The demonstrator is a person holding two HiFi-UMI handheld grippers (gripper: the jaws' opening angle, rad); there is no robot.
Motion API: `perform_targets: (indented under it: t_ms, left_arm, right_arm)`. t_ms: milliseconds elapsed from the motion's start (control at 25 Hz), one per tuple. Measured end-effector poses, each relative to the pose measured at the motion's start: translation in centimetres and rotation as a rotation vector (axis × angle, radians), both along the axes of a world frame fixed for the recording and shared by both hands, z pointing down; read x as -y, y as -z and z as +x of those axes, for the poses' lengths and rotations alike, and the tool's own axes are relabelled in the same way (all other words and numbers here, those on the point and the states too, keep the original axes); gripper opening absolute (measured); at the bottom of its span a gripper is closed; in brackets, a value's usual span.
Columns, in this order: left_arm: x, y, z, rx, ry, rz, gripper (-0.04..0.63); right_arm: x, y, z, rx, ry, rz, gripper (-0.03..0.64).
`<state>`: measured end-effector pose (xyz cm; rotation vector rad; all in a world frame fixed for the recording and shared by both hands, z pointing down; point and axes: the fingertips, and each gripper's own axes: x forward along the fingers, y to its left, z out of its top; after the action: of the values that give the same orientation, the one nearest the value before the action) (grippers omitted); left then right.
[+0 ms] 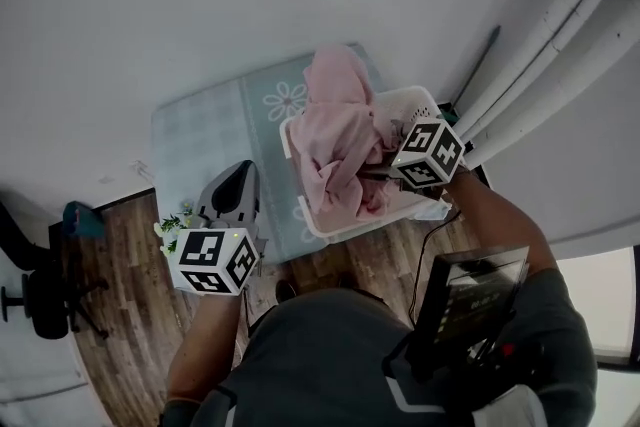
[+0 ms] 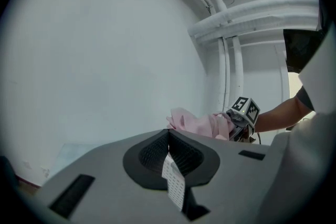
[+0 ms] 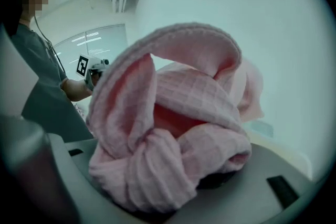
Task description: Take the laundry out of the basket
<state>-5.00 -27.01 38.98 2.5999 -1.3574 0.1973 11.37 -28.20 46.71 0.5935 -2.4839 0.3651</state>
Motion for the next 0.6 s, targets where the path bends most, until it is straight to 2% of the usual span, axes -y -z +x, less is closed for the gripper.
perform_targets:
  t_ms: [240,600]
  left_arm:
    - [-0.5,2.8,1.1,-0.018,-0.039,0.022,0.009]
    - [-1.1,5.1,2.9,-0.039,-0.125,0.086,0.009]
  right_arm:
    - [-1.1,7.8,2.6,0.120,-0.126,0.135,0.276]
    - [-3.8,16.2,4.9,0.274,-0.269,0.287,0.276]
